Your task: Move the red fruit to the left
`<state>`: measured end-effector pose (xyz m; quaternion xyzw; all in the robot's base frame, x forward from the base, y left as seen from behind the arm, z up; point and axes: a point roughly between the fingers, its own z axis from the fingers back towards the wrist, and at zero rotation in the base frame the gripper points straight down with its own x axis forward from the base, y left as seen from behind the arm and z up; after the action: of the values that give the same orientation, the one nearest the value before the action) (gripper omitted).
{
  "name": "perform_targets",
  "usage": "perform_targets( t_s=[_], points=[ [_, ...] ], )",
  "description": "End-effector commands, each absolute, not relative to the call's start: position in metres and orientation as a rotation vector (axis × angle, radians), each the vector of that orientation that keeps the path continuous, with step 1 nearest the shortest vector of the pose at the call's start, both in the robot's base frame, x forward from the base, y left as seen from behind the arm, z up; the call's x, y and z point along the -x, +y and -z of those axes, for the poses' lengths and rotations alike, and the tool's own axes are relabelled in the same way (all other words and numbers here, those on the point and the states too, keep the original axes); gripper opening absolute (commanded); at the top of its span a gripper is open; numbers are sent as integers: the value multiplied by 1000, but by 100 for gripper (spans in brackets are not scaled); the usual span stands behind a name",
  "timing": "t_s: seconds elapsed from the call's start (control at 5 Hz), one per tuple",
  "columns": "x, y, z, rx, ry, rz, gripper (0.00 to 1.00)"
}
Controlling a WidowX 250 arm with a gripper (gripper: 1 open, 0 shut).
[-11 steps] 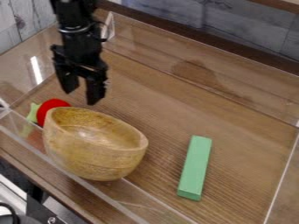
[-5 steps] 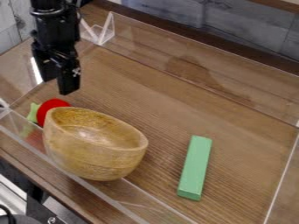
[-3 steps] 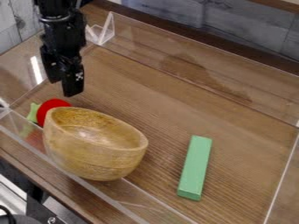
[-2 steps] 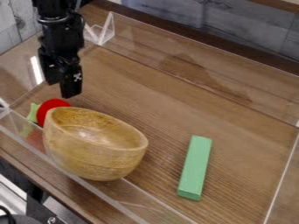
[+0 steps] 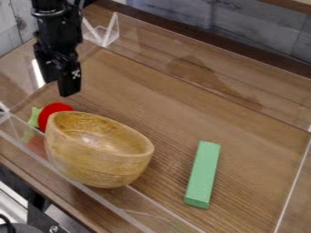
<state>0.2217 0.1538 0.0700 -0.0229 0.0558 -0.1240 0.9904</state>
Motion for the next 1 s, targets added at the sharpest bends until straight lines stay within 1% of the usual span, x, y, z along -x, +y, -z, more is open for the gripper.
perform_targets(
  t_s=[0.0,0.4,0.8],
  points=[
    [-229,165,-72,15,75,277,100],
    [-239,168,-60,27,74,210,100],
    [-251,173,-44,36,73,211,100]
  ],
)
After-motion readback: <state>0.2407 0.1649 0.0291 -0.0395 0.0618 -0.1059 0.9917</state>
